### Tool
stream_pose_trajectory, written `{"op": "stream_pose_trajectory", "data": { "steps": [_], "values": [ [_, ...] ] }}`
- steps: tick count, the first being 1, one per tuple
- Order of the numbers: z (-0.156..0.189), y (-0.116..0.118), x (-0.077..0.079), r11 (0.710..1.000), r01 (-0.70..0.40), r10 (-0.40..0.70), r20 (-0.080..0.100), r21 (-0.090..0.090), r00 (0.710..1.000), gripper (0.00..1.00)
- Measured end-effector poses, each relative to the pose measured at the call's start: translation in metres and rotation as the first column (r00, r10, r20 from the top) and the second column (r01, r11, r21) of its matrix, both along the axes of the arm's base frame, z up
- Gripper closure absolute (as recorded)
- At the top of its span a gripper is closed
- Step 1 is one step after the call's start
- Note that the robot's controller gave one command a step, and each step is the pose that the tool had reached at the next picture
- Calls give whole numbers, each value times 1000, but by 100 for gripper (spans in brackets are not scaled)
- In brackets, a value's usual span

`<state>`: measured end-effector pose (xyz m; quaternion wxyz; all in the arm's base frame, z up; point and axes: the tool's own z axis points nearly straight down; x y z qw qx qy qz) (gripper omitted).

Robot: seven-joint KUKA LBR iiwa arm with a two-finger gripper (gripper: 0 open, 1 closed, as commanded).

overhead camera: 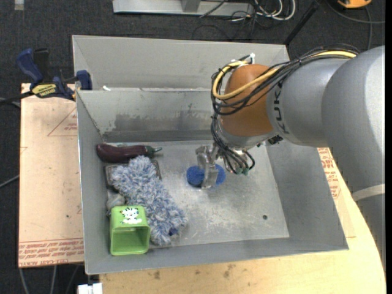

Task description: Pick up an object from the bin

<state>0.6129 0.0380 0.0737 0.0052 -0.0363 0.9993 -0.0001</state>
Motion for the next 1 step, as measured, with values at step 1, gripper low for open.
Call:
{"op": "stream_pose_trajectory", "data": {
  "steps": [1],
  "values": [
    [3,0,-1,1000,0,0,-2,0,1000,100]
  ]
}}
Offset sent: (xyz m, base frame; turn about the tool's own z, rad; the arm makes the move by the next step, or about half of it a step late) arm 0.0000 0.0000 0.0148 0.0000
